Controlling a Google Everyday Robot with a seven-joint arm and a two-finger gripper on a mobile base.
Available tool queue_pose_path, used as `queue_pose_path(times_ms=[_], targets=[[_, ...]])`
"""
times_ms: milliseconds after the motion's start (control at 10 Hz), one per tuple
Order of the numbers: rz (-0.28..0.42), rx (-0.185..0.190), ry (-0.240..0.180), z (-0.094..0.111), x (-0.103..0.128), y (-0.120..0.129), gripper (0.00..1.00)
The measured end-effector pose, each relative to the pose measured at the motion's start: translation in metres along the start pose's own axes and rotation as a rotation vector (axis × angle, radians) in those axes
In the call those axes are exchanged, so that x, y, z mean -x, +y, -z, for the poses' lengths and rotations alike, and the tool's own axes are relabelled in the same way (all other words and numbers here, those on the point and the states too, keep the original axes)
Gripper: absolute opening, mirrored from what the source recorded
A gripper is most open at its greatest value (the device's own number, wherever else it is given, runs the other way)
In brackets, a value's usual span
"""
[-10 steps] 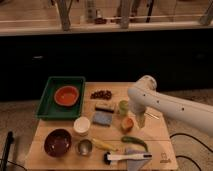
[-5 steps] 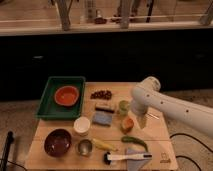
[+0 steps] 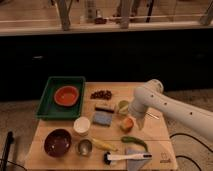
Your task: Place apple in paper cup
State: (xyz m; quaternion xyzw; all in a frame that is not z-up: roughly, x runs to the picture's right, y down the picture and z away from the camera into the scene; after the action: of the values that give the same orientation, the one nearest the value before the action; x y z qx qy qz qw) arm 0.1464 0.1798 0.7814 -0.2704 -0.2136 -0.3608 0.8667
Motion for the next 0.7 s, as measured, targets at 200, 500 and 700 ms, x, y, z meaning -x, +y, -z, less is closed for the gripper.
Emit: queue_pose_path(times_ms=[200,500,700], targets=[[0.090,0.041,-0.045,-0.013,0.005,-0.001,0.80],[0.129,0.082,-0.061,-0.032,0.004,0.002,0.80],[0.135,0.101,-0.062,-0.045,0.001,0.007,0.78]])
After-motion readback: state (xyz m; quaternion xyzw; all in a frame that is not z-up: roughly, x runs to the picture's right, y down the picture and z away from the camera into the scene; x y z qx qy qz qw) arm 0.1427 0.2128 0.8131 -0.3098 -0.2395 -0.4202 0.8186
